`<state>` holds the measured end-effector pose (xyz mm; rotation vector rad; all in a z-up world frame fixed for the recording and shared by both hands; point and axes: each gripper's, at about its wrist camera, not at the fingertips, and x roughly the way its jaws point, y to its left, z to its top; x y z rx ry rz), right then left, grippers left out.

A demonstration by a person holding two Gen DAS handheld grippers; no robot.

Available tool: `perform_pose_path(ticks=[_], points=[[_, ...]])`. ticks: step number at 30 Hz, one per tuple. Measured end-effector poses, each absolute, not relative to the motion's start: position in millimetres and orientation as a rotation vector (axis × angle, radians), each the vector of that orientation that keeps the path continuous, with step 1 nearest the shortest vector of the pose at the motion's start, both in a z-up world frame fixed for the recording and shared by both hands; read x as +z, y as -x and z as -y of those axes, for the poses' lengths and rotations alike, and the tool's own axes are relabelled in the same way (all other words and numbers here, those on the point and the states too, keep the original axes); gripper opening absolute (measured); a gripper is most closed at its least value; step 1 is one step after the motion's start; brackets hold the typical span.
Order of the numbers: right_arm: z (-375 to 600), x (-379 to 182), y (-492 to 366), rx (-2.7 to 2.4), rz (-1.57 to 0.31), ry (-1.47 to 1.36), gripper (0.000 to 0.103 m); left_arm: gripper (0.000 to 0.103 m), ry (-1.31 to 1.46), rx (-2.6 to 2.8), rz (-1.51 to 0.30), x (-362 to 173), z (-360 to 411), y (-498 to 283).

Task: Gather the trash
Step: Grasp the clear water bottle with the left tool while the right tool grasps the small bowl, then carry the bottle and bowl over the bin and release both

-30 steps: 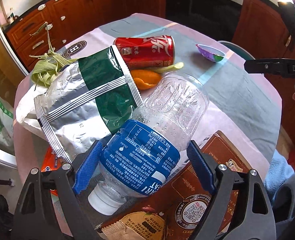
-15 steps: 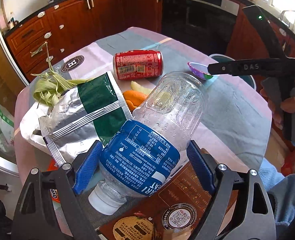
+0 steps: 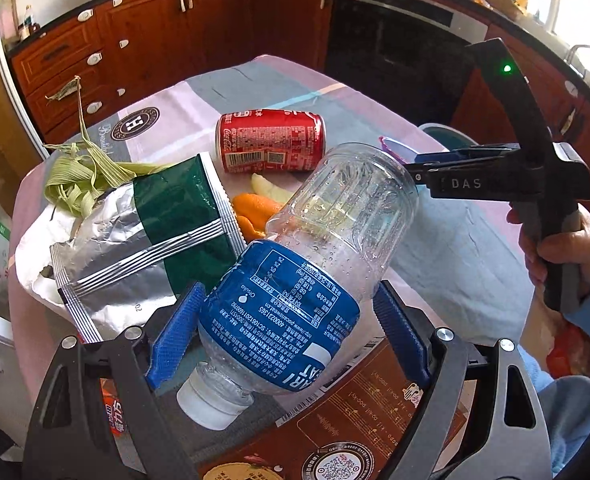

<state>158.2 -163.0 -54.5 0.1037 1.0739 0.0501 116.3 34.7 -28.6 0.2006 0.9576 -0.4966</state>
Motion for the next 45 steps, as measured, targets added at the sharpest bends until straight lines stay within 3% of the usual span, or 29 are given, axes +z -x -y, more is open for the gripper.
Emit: perform_pose_path(ticks=[1, 6, 21, 35, 45], points=[[163.6, -58.4, -159.7, 0.054, -1.090, -0.111, 0.019, 0.086, -0.197, -0.496, -0.958, -29.3, -33.9, -116.4], [165.4, -56.9, -153.4, 0.065, -1.082, -0.135, 0.007, 0.086, -0.193, -0.492, -0.938, -23.4, -32.3, -113.2], [201.8, -17.6, -120.8, 0.039, -0.994, -0.215, 0.006, 0.086, -0.167, -0.570, -0.886, 11.9, 11.7, -116.9], [327.1, 9.6, -82.8, -0.201, -0.915, -0.321, 0.006, 0.086, -0.230, -0.775, -0.895, 13.3, 161.2, -147.1], [393.6, -23.7, -76.9, -0.280, -0.972, -0.406, 0.006, 0.086, -0.305, -0.795, -0.937, -14.0, 255.9, -172.6]])
